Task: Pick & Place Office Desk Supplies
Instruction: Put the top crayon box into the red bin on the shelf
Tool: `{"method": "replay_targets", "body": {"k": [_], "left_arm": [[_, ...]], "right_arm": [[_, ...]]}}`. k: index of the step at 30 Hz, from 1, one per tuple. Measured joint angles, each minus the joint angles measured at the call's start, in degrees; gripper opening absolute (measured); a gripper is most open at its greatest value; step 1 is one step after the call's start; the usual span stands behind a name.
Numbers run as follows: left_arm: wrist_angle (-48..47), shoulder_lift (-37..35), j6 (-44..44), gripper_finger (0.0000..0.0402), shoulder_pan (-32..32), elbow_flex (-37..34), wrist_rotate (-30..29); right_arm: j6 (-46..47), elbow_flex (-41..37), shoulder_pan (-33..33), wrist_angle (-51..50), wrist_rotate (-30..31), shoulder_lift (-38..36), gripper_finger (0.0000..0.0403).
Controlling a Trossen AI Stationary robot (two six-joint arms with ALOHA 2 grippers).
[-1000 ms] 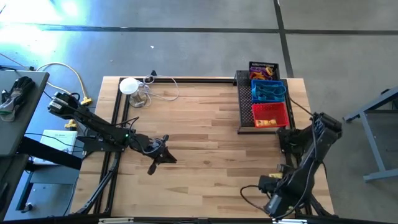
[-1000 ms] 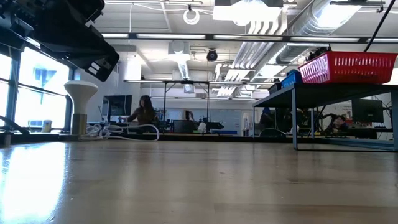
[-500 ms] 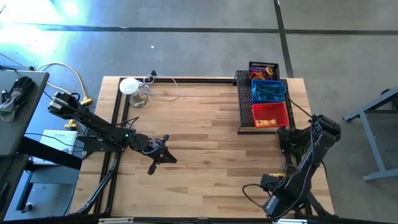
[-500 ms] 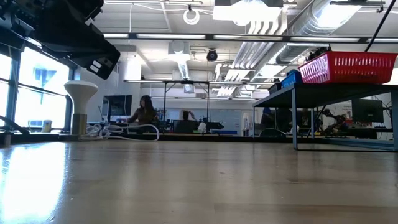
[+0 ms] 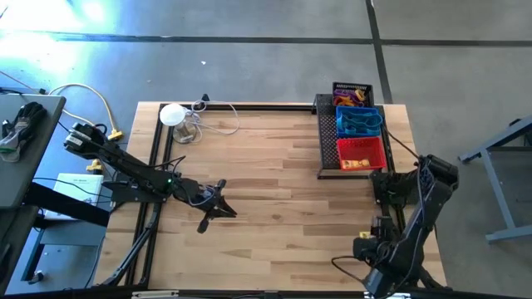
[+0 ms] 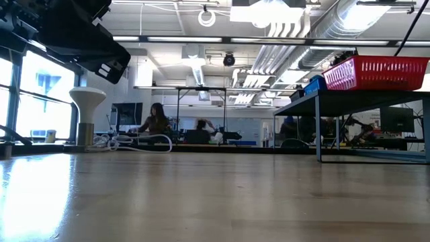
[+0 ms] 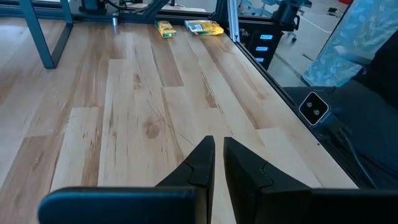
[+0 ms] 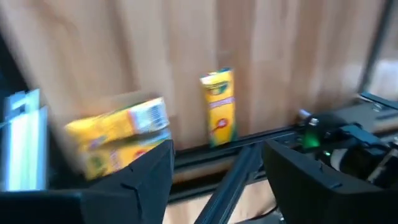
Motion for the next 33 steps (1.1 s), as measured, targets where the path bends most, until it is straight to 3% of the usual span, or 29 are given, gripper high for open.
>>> {"method": "replay_targets", "body": {"k": [6, 16, 23, 33], "left_arm": [[0.0, 0.0, 1.3, 0.0029, 0.0, 0.0, 0.0], [1.0, 0.0, 2.8, 0.0029, 0.0, 0.0, 0.0], [1.8, 0.0, 2.9, 0.0029, 0.0, 0.0, 0.0], [2.0, 0.0, 2.9, 0.0029, 0.0, 0.0, 0.0]], "right_arm": [[4.4, -8.2, 2.4, 6.1, 1.1, -0.2, 0.0234], [-0.6, -20.0, 2.8, 16.8, 1.1, -0.2, 0.0231], [-1.0, -28.9, 2.8, 24.8, -2.2, -0.2, 0.0231], [-4.1, -34.7, -0.6, 32.1, -6.7, -0.6, 0.0231]]}}
